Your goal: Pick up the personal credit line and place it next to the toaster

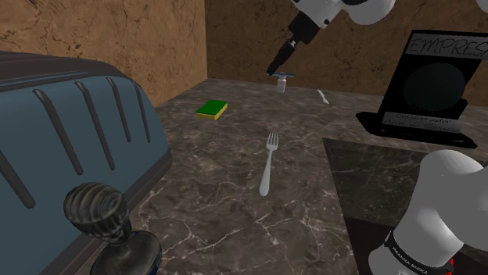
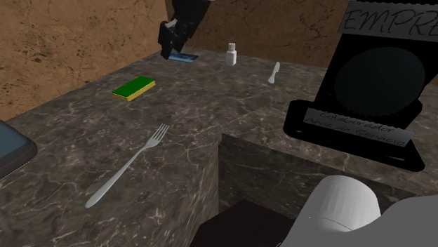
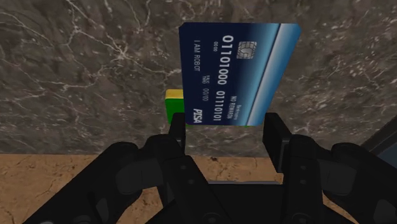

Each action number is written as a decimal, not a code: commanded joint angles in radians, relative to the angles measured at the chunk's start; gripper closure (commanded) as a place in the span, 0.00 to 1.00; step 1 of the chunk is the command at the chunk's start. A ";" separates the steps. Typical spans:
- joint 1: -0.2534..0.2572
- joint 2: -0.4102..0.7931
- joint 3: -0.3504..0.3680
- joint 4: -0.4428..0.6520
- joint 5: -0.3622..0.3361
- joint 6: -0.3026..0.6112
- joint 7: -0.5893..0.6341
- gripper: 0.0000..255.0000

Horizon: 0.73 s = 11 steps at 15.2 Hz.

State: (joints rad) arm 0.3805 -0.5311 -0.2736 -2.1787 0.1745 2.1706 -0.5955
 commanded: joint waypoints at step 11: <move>0.005 0.037 0.004 0.192 -0.007 -0.153 0.035 1.00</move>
State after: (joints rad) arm 0.3850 -0.4986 -0.2681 -2.0016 0.1675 2.0282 -0.5610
